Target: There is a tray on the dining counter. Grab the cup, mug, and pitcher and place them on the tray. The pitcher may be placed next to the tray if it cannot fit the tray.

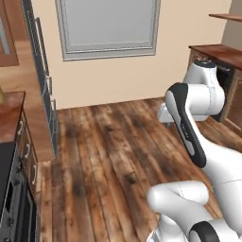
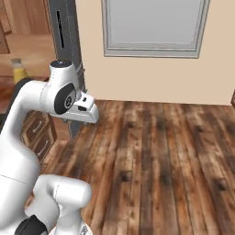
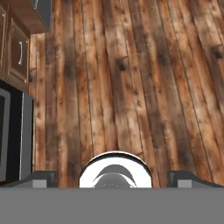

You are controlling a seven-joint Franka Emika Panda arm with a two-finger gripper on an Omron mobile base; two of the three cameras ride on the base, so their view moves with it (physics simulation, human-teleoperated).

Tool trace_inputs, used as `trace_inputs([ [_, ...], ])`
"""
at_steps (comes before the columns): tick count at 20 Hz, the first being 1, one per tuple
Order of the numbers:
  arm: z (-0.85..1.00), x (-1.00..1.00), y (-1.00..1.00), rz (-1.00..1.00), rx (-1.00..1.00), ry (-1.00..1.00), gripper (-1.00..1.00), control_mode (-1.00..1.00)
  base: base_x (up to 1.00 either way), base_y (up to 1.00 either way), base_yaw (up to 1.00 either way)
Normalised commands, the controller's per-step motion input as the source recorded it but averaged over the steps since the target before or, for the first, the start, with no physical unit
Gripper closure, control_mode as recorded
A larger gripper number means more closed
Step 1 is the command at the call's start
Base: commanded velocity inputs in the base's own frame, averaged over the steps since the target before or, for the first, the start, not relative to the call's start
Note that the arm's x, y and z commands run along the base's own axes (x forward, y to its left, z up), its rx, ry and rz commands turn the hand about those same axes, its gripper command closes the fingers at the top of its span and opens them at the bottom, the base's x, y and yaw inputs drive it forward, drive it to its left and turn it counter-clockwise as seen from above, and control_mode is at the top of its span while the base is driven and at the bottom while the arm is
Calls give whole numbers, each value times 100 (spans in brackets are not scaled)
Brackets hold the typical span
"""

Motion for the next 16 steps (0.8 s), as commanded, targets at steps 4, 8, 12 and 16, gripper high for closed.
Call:
trace_inputs([
  [4,0,0,0,0,0,0,-100,100,100,0,0],
  [8,0,0,0,0,0,0,-100,100,100,0,0],
  [12,0,0,0,0,0,0,-100,100,100,0,0],
  [16,0,0,0,0,0,0,-100,100,100,0,1],
])
